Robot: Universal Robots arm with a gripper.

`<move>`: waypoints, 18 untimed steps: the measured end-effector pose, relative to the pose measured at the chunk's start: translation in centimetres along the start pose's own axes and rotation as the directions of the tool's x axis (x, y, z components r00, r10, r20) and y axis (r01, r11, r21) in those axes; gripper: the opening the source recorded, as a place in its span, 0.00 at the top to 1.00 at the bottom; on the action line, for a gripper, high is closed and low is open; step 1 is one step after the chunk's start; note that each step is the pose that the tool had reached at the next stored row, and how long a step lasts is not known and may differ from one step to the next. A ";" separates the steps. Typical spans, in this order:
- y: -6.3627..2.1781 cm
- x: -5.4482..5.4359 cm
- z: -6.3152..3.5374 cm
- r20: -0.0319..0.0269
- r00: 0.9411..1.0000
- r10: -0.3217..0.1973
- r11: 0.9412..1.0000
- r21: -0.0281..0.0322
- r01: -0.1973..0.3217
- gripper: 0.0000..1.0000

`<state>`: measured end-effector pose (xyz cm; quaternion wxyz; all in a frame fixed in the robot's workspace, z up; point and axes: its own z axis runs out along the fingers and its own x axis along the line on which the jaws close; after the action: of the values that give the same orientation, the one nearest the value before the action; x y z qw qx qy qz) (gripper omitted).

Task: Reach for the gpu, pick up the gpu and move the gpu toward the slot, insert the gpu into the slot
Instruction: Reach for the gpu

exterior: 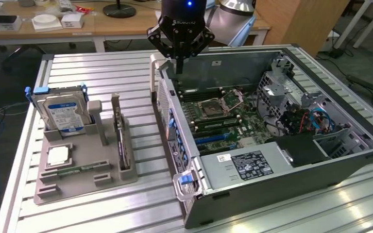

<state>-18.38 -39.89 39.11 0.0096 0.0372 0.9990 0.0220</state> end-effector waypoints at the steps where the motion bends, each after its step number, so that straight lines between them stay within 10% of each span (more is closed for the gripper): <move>1: 0.00 0.1 0.00 0.000 1.000 0.000 1.000 0.000 0.000 0.90; 18: -0.08 1.0 0.02 -0.001 1.000 0.000 1.000 0.000 0.000 0.90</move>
<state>-19.40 -39.89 39.07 0.0090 0.0373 0.9990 0.0220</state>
